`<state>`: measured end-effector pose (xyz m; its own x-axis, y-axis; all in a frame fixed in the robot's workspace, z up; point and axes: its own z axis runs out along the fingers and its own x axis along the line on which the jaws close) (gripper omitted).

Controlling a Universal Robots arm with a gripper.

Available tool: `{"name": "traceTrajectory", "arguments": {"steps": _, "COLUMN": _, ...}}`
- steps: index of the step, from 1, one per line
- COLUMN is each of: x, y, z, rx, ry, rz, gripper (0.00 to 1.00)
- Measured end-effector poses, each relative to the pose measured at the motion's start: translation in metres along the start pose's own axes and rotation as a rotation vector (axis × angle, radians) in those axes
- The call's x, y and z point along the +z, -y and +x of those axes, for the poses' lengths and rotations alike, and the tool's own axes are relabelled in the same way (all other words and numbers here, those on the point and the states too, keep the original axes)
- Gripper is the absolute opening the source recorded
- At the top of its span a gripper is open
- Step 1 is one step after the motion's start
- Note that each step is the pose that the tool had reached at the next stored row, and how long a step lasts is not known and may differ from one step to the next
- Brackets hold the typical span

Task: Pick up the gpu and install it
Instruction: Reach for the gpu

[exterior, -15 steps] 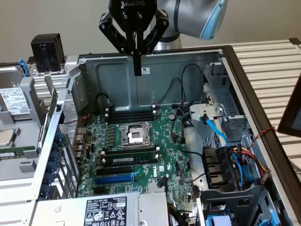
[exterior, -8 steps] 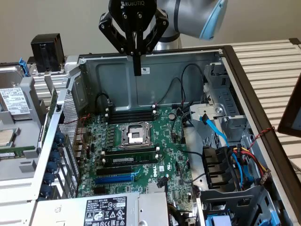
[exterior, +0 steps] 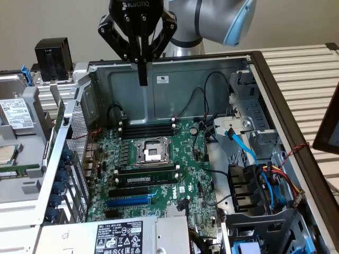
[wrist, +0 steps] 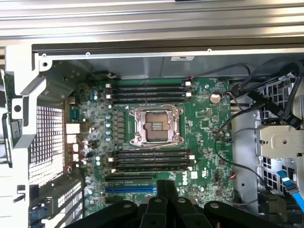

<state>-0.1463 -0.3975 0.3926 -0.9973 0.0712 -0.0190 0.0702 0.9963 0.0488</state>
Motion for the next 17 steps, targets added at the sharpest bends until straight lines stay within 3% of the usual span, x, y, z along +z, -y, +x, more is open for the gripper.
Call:
{"name": "traceTrajectory", "arguments": {"steps": 9, "x": -0.0008, "y": 0.0024, "z": 0.038, "rx": 0.002, "ry": -0.0001, "rz": -0.0012, "gripper": 0.11}}
{"name": "traceTrajectory", "arguments": {"steps": 17, "x": -0.0016, "y": 0.0047, "z": 0.071, "rx": 0.004, "ry": -0.0007, "rz": -0.0109, "gripper": 0.11}}
